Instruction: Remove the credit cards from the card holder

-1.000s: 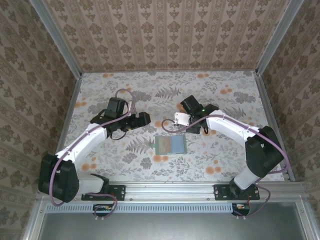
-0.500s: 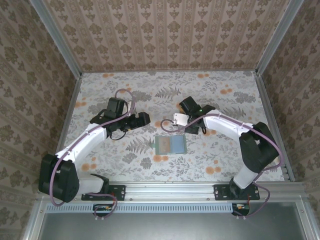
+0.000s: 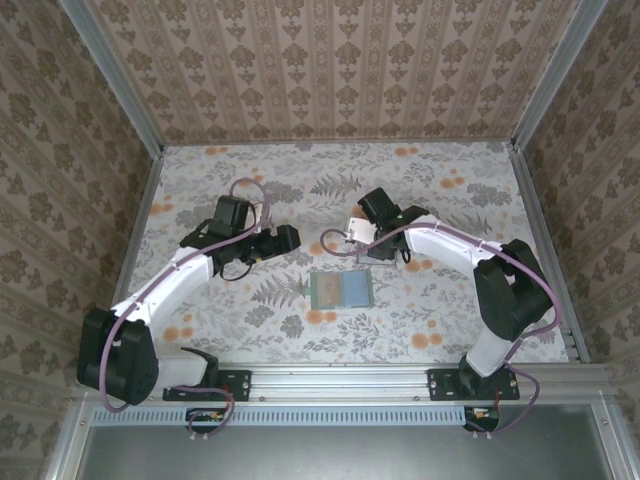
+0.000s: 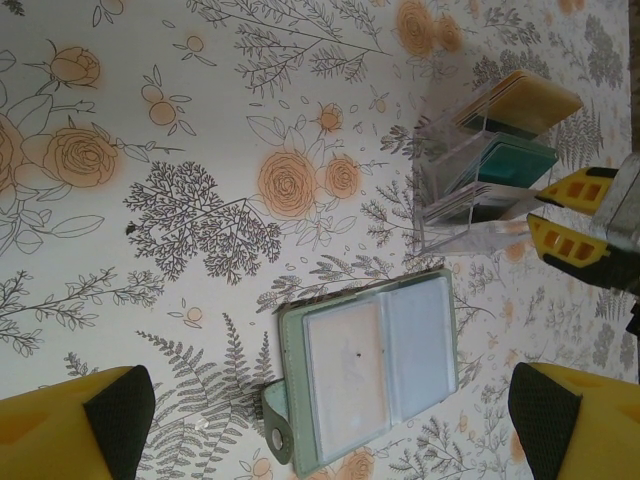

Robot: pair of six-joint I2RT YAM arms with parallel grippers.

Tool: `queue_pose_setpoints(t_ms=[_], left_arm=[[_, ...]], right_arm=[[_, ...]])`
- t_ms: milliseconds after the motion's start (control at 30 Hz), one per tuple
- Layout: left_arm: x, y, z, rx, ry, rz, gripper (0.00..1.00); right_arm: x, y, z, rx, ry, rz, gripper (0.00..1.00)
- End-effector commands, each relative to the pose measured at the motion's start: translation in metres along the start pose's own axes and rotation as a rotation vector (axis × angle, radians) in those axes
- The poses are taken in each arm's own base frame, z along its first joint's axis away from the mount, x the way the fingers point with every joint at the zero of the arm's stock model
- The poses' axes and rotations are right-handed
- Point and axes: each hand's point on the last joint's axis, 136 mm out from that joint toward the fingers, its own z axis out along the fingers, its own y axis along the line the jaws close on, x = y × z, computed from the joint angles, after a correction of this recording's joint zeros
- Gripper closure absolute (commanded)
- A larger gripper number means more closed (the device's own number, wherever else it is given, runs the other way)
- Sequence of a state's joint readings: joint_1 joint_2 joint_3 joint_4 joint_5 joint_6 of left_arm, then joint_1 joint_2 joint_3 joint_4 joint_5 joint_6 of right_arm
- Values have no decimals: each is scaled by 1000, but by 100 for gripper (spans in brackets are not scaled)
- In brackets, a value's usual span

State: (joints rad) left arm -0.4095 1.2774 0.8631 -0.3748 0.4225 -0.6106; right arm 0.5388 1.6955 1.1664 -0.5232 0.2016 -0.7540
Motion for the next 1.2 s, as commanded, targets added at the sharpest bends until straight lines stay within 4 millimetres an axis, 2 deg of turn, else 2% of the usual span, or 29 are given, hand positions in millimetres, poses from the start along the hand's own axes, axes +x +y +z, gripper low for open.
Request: queue_pose_setpoints(t_ms=[0,200,400,533,700,900,1067,1167], left_arm=[[3,0,-5,12,1,-19,5],[6,0,-4,15,6,-20,5],[13,-4,-2,34,24,-13,7],[26,-17,9,58,68,6,13],[48,-29,25,72,136,16,25],[69,-32,40,49,199,21,32],[84,-30,50,35,251,21,41],[91,-28,54,21,268,24,44]], right_arm=[[-6,-21,-6,65,-12,70,76],[-9,-27,-14,89,-34,137,76],[-21,-34,-46,87,-138,388,76],[-31,-13,-61,38,-189,559,78],[-33,21,-65,-64,-238,837,82],[-11,65,-43,-189,-143,1211,84],[-1,102,-20,-275,-100,1332,81],[10,115,-9,-286,-76,1386,73]])
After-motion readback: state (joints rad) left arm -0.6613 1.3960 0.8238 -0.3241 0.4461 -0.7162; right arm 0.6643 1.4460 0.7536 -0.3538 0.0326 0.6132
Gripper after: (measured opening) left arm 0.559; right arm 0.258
